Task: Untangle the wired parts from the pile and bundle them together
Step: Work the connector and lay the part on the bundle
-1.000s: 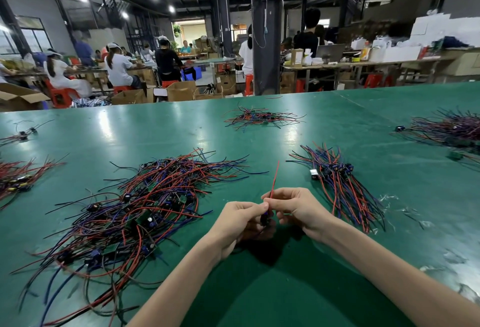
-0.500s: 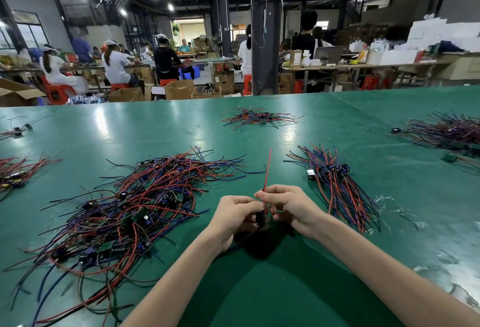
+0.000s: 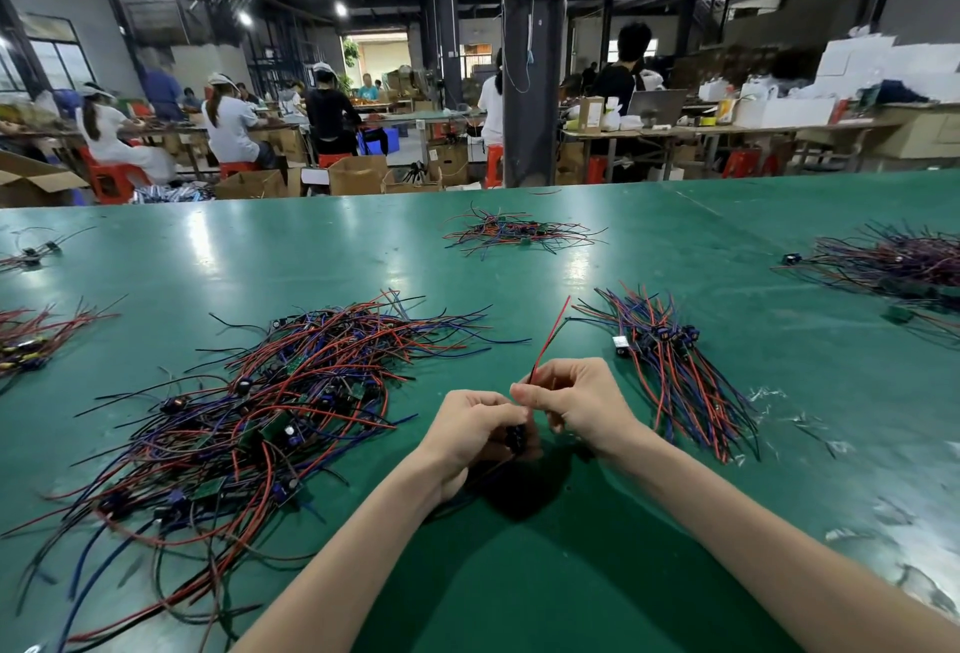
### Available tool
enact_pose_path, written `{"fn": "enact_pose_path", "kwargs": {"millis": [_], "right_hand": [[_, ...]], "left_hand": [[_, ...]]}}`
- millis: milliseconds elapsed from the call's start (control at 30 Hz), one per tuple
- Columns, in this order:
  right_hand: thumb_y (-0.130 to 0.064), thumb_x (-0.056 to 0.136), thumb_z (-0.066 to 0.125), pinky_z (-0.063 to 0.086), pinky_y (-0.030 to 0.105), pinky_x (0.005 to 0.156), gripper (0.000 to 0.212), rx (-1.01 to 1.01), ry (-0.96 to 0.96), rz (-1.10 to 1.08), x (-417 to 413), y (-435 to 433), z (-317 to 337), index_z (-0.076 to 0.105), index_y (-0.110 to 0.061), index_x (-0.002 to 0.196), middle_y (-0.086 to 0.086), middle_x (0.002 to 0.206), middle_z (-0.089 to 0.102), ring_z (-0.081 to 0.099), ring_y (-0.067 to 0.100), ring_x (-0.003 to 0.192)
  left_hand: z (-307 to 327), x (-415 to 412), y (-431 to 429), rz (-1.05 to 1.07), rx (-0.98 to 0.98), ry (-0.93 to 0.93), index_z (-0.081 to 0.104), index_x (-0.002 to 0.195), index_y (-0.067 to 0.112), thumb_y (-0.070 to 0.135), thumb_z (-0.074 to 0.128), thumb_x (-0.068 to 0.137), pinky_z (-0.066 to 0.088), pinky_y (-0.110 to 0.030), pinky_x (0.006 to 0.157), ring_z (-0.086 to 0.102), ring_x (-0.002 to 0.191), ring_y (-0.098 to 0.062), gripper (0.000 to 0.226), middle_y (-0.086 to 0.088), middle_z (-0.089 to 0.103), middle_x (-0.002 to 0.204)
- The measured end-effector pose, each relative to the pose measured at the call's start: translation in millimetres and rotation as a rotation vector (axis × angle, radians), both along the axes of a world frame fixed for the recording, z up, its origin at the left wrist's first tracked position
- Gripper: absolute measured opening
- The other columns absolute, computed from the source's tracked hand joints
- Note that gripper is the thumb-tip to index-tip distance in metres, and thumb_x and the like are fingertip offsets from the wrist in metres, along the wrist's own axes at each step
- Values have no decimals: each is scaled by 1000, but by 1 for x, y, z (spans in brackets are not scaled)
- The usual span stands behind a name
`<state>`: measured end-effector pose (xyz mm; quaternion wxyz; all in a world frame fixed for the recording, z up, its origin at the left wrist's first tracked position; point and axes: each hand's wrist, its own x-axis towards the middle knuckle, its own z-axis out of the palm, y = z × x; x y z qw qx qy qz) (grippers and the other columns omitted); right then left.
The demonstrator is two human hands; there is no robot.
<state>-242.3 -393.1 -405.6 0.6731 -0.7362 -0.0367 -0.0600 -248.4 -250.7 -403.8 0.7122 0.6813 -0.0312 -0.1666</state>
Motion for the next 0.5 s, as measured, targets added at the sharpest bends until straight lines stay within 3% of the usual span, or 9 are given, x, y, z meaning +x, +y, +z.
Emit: {"fn": "enact_pose_path", "kwargs": {"millis": [100, 267, 500], "right_hand": [[-8, 73, 80, 30, 15, 38, 18, -98, -80, -67, 1, 1, 0, 67, -10, 61, -4, 45, 53, 35, 3, 35], [-7, 72, 80, 31, 13, 38, 18, -137, -107, -126, 4, -3, 0, 67, -10, 61, -9, 41, 53, 37, 0, 33], [-10, 74, 80, 36, 18, 40, 23, -172, -81, -272, 17, -25, 0, 66, -16, 57, -10, 44, 54, 40, 6, 37]], "left_hand": [[0, 1, 1, -6, -33, 17, 65, 59, 3, -6, 58, 84, 49, -48, 81, 58, 51, -25, 27, -17, 62, 61], [2, 1, 1, -38, -85, 19, 62, 60, -1, -7, 58, 84, 58, -35, 56, 57, 47, -20, 26, -15, 60, 55], [2, -3, 1, -93, -96, 41, 56, 58, -3, -10, 59, 84, 56, -32, 53, 58, 48, -21, 27, -15, 58, 56]]}}
